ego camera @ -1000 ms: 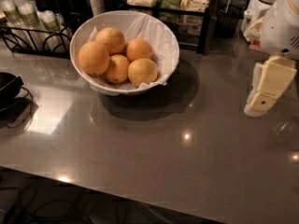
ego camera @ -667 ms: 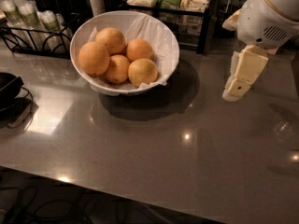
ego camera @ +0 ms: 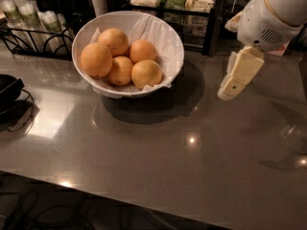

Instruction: Pick orange from white bowl

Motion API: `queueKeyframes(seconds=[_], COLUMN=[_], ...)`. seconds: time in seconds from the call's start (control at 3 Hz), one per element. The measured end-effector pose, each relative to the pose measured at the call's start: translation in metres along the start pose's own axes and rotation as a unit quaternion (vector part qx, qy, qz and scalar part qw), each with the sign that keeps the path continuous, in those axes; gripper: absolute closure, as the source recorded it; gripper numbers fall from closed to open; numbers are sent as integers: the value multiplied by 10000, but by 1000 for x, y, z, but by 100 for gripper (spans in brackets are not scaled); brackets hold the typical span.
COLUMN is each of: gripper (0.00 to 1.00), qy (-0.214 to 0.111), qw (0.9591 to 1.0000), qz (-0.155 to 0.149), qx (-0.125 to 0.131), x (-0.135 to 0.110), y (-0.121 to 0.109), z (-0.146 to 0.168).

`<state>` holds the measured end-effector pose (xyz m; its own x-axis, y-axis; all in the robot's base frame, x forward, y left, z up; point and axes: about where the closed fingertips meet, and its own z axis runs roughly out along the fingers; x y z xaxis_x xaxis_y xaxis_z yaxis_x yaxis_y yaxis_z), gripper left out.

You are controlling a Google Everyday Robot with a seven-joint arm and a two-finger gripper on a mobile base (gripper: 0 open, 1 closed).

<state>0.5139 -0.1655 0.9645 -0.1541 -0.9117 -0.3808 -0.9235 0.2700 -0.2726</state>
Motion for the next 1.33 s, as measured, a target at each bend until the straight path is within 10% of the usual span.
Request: queueKeyframes(seconds=[1.33], gripper=[0], qy=[-1107], qw=[9883], qz=[1048], qx=[0], x=[-53], y=[-10], z=[49])
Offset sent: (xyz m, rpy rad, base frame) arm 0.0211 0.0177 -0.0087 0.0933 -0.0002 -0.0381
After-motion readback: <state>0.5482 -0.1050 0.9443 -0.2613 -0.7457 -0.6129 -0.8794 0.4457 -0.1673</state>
